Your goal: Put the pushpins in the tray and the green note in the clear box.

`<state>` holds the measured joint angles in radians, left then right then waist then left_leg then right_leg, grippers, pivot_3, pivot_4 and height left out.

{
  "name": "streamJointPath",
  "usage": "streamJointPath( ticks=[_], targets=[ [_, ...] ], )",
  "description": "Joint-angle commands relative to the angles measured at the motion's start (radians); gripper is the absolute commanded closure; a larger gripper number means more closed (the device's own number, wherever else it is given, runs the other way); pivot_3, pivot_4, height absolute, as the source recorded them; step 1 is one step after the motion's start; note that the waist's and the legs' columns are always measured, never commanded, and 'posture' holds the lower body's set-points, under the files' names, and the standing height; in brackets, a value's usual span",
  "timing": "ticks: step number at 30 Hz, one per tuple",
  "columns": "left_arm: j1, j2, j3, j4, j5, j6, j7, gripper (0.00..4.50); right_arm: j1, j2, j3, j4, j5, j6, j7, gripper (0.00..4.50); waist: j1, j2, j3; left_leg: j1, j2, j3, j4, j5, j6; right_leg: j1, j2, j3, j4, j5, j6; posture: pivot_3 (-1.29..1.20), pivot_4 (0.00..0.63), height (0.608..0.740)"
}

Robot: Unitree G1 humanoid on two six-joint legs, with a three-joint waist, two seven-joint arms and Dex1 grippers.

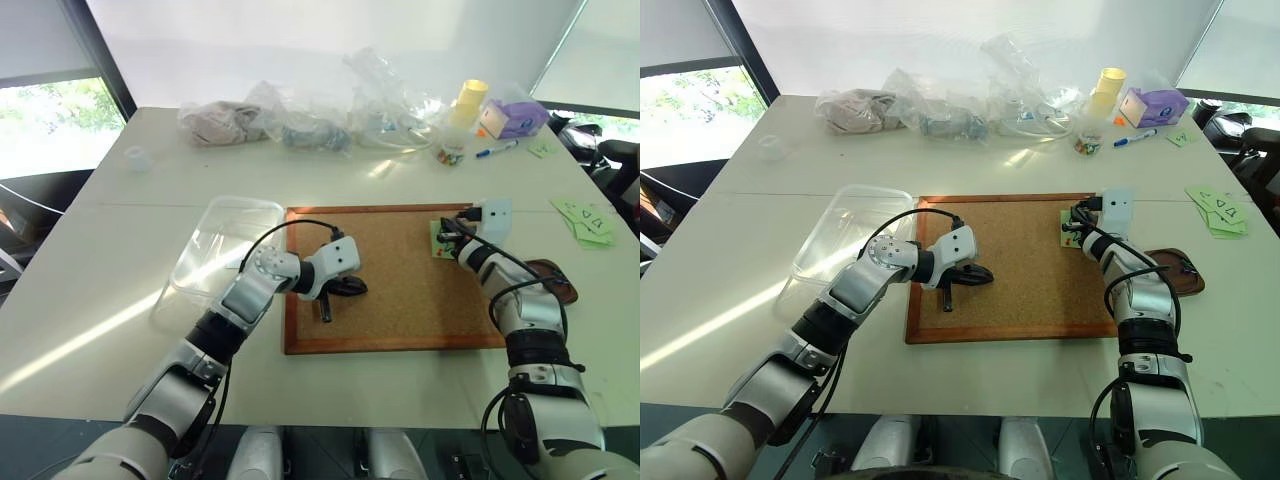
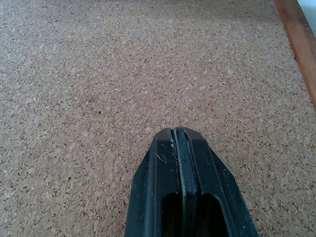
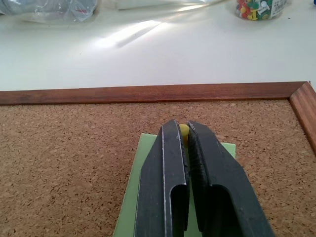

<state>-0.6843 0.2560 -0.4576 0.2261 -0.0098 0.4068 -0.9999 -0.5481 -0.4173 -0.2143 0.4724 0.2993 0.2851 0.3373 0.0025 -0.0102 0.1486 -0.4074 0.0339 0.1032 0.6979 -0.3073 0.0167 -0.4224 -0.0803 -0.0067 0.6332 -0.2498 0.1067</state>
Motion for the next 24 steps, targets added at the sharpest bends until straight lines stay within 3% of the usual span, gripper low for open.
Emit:
streamJointPath(
  ticks=[1,2,3,5,7,23,24],
  targets=[
    [0.025,0.003,-0.045,0.016,0.023,0.026,-0.016,4.5,-0.004,-0.016,-0.021,-0.037,-0.005,-0.009,0.001,4.47,0.0,0.0,0.0,0.0,0.0,0.0,0.0,0.0,0.0,0.0,0.0,0.0,0.0,0.0,0.0,0.0,0.15,0.737],
    [0.025,0.003,-0.045,0.016,0.024,0.024,-0.017,4.5,-0.002,-0.018,-0.017,-0.034,-0.011,-0.008,0.002,4.47,0.0,0.0,0.0,0.0,0.0,0.0,0.0,0.0,0.0,0.0,0.0,0.0,0.0,0.0,0.0,0.0,0.15,0.737],
    [0.025,0.003,-0.045,0.016,0.024,0.024,-0.017,4.5,-0.002,-0.019,-0.016,-0.029,-0.014,-0.008,0.001,4.16,0.0,0.0,0.0,0.0,0.0,0.0,0.0,0.0,0.0,0.0,0.0,0.0,0.0,0.0,0.0,0.0,0.15,0.737],
    [0.025,0.003,-0.045,0.016,0.024,0.023,-0.018,4.5,-0.002,-0.023,-0.013,-0.022,-0.024,-0.005,-0.001,3.49,0.0,0.0,0.0,0.0,0.0,0.0,0.0,0.0,0.0,0.0,0.0,0.0,0.0,0.0,0.0,0.0,0.15,0.737],
    [0.024,0.003,-0.045,0.015,0.023,0.024,-0.018,4.5,-0.003,-0.026,-0.011,-0.018,-0.034,-0.006,-0.001,2.51,0.0,0.0,0.0,0.0,0.0,0.0,0.0,0.0,0.0,0.0,0.0,0.0,0.0,0.0,0.0,0.0,0.15,0.737],
    [0.028,-0.001,-0.044,0.007,0.021,0.024,-0.015,4.5,-0.027,-0.027,-0.004,-0.009,-0.067,-0.001,0.023,2.51,0.0,0.0,0.0,0.0,0.0,0.0,0.0,0.0,0.0,0.0,0.0,0.0,0.0,0.0,0.0,0.0,0.15,0.737],
    [0.029,-0.001,-0.045,0.006,0.021,0.024,-0.015,4.5,-0.03,-0.026,-0.005,-0.004,-0.068,-0.001,0.021,2.74,0.0,0.0,0.0,0.0,0.0,0.0,0.0,0.0,0.0,0.0,0.0,0.0,0.0,0.0,0.0,0.0,0.15,0.737]
  ],
)
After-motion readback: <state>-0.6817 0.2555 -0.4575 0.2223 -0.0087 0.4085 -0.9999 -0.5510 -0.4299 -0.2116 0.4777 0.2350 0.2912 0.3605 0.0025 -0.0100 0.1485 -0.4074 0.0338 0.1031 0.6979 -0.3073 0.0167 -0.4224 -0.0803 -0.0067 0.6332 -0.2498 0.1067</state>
